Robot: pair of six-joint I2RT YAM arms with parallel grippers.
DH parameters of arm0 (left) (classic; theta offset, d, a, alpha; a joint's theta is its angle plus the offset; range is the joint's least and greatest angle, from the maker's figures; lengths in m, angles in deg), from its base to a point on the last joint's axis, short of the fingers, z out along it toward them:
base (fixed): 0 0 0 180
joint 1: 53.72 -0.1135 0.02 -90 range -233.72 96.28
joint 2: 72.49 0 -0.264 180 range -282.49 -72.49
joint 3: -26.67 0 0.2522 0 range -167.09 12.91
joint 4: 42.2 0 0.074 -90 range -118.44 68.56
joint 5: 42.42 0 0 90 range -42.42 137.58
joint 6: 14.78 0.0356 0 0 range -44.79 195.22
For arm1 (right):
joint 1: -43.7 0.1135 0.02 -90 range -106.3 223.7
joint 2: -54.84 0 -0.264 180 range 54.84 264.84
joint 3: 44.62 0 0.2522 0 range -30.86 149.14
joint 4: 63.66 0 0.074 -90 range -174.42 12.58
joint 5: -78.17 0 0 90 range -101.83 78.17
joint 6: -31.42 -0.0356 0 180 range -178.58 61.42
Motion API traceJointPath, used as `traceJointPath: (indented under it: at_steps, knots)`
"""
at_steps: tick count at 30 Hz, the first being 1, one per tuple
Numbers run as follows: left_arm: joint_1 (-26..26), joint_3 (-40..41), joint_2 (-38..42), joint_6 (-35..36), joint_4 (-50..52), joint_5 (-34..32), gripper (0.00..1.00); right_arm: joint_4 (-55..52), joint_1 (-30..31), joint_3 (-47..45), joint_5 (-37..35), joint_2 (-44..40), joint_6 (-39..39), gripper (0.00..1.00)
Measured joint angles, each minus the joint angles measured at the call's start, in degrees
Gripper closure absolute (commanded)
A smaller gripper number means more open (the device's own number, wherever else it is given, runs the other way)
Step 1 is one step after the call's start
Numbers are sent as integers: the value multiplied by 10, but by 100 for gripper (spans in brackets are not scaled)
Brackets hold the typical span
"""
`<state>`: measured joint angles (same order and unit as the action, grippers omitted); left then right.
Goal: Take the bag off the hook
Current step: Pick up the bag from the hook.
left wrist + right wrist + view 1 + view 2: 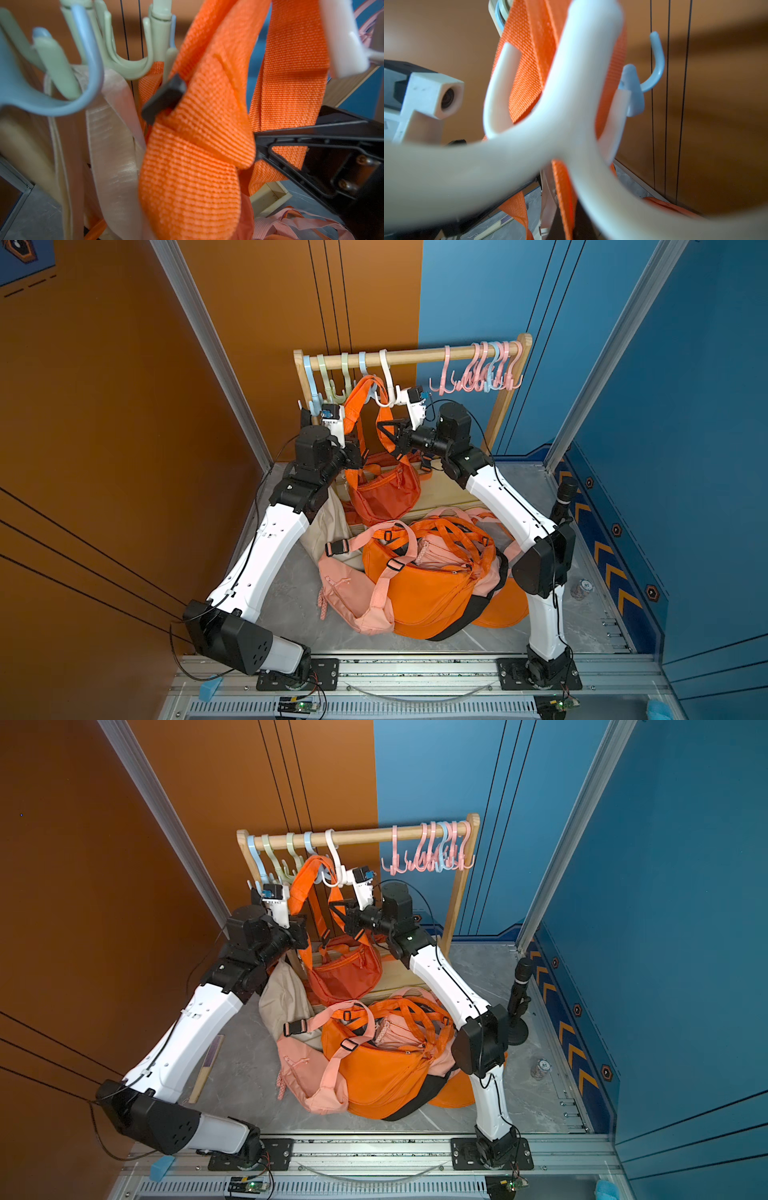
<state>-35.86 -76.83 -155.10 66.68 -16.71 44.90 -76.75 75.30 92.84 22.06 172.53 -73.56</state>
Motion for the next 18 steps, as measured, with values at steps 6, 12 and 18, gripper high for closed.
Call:
traceJointPath:
  at_steps: [6, 12, 18]
  knots:
    - [-2, -1, 14, 2, 10, 0, 100, 9, 10, -43, -7, -30, 2, 100]
    - [-3, 20, 73, 6, 14, 0, 100, 20, 21, -75, -12, -34, 2, 100]
    - [-10, 54, 138, 9, 15, 0, 100, 31, 29, -95, -16, -33, 1, 100]
